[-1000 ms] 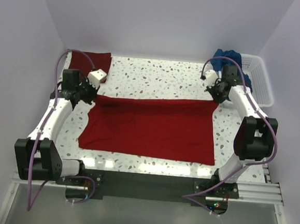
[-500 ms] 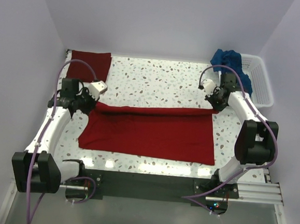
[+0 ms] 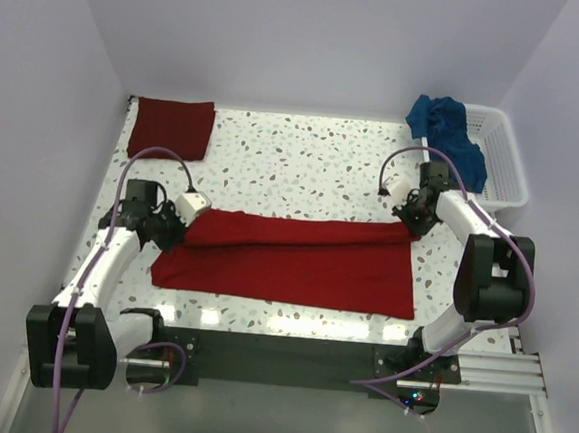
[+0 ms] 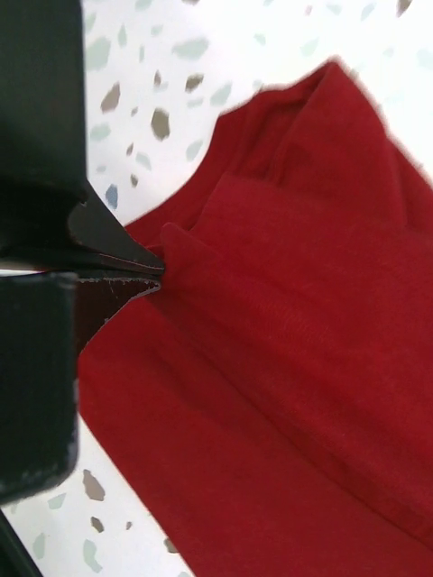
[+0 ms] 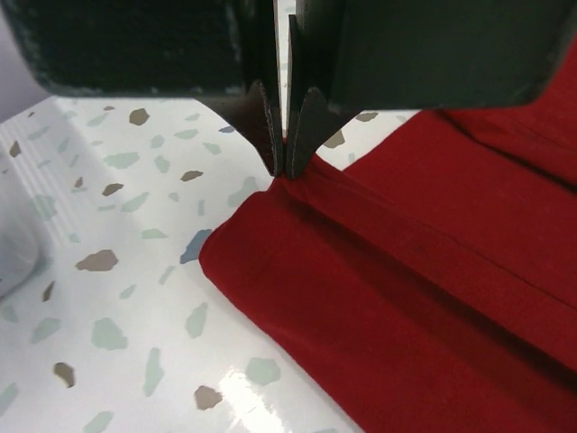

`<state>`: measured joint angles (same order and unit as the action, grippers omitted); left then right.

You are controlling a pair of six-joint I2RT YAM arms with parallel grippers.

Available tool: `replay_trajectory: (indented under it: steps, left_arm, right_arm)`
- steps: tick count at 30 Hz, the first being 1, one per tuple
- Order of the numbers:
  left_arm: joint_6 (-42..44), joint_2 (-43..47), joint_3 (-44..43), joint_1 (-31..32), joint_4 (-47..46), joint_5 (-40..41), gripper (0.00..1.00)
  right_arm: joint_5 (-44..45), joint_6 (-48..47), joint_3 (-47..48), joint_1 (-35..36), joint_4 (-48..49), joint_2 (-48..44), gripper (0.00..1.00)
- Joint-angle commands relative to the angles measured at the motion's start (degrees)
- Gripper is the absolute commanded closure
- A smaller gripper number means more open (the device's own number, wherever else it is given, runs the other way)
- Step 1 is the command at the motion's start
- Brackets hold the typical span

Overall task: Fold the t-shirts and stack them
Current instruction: Fold the tshirt

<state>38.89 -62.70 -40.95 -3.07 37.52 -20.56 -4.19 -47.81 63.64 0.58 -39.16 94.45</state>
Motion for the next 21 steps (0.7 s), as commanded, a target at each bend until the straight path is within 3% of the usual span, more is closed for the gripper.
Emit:
replay_trajectory:
  steps: [1, 11, 21]
  left_arm:
    - [3.64, -0.05, 3.85, -0.53, -1.39, 2.71, 1.0]
    - [2.5, -4.54, 6.67, -0.53, -5.61, 4.56, 1.0]
    - [1.97, -5.86, -2.98, -0.62, -3.24, 4.74, 1.0]
  right_arm:
    - [1.02, -1.67, -1.49, -0.4, 1.89, -0.85, 1.0]
    - [1.37, -2.28, -4.14, -0.4, 1.98, -0.15, 1.0]
    - [0.32, -2.46, 2.37, -0.4, -4.6, -2.43, 1.0]
